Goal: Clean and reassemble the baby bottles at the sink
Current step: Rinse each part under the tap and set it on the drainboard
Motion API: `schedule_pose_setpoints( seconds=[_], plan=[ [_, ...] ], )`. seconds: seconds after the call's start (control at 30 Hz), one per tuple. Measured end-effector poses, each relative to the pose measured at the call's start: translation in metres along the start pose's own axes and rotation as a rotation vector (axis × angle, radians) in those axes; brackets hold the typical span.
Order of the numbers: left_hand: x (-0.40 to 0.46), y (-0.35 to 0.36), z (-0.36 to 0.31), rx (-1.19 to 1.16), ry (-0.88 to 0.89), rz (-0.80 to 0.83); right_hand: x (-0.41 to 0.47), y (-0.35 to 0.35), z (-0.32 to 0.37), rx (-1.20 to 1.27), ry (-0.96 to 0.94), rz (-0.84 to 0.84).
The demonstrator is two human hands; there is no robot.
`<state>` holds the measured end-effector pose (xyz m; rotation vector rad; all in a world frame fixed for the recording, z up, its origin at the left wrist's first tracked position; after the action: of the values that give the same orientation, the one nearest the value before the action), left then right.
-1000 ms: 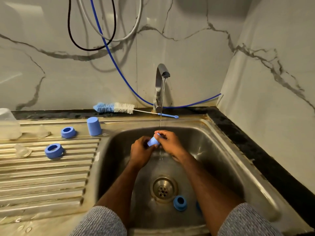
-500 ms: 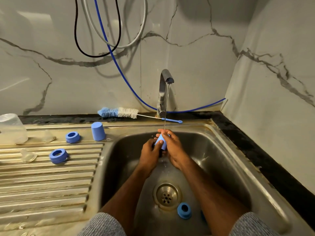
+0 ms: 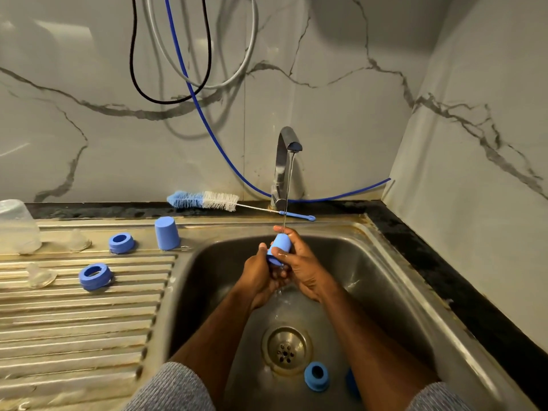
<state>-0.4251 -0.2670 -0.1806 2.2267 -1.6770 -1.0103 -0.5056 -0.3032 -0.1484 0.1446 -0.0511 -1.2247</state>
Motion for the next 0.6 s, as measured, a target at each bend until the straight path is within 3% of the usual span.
schedule_pose_setpoints(
  seconds=[0.1, 0.2, 0.3, 0.37, 0.43, 0.6],
  plan=[
    [0.0, 0.009, 0.0, 0.042, 0.062, 0.085, 0.003, -0.003, 0.0, -0.125, -0.027, -0.196],
    [0.0, 0.018, -0.002, 0.219, 0.251, 0.095, 0.008, -0.012, -0.002, -0.158, -0.017, -0.349],
    [-0.003, 0.013, -0.015, 0.481, 0.532, -0.013, 0.008, -0.012, -0.005, -0.047, 0.036, -0.366],
    [-0.006, 0.009, -0.021, 0.532, 0.595, -0.069, 0.008, -0.008, -0.004, -0.031, 0.05, -0.323],
    [-0.005, 0.006, -0.021, 0.413, 0.506, -0.077, 0.008, -0.003, -0.001, -0.054, 0.033, -0.251],
    [0.0, 0.001, -0.001, 0.036, 0.058, -0.065, 0.003, 0.001, -0.001, 0.047, 0.012, -0.063]
  ],
)
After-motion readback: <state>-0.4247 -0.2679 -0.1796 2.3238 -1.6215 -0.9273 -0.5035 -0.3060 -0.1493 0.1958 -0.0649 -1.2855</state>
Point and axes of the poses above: each hand's wrist, its own x-axis towards the middle knuckle, its own y-axis out of the palm, z = x × y, the point moved 8 cm from there along x, towards the middle knuckle, and after that the axes turned 5 degrees about -z, right-handed, at the moved point
